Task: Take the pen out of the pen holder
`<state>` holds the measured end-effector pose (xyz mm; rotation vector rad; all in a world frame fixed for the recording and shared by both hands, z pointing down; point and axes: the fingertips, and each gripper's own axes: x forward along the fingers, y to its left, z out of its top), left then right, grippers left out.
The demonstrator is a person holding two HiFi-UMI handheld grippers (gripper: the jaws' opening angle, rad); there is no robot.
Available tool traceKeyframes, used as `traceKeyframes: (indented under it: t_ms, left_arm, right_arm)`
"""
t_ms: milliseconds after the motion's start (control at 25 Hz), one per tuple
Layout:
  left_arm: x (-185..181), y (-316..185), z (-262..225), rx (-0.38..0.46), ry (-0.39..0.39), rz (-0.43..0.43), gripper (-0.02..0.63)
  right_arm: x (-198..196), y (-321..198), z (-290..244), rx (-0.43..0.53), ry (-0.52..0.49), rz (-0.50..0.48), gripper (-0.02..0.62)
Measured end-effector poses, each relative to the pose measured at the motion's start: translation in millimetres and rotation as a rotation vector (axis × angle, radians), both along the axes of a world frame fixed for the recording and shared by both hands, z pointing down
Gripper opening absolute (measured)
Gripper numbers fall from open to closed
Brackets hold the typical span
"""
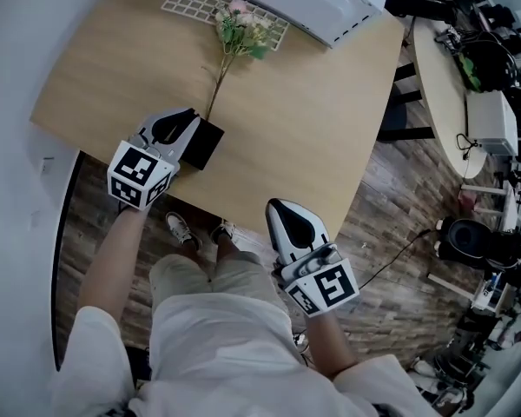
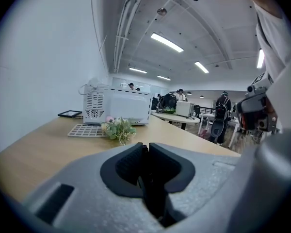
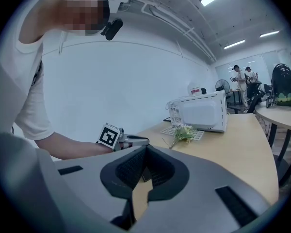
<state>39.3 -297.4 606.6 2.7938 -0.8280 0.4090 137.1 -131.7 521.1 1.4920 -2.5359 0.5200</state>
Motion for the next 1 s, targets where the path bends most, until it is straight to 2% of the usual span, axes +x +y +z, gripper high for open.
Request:
traceKeyframes:
  t_ms: [640, 840, 1000]
  left_arm:
    - [-3.2, -8.0, 4.4, -0.112, 0.004, -0.182, 0.048]
    - [-5.1, -5.8, 1.9, -0.101, -0.008, -0.199, 0.048]
    - [-7.8, -7.9, -0.2, -0.089, 0.011, -0.220, 0.046]
  right_arm:
    - [33.3, -24.6, -63.2, 0.131, -0.051, -0.031, 0.002]
    - [32.4, -36.5, -75.9, 0.160, -0.074, -0.051, 0.002]
    - [29.1, -43.9, -83.8, 0.181, -0.089, -0.067, 0.002]
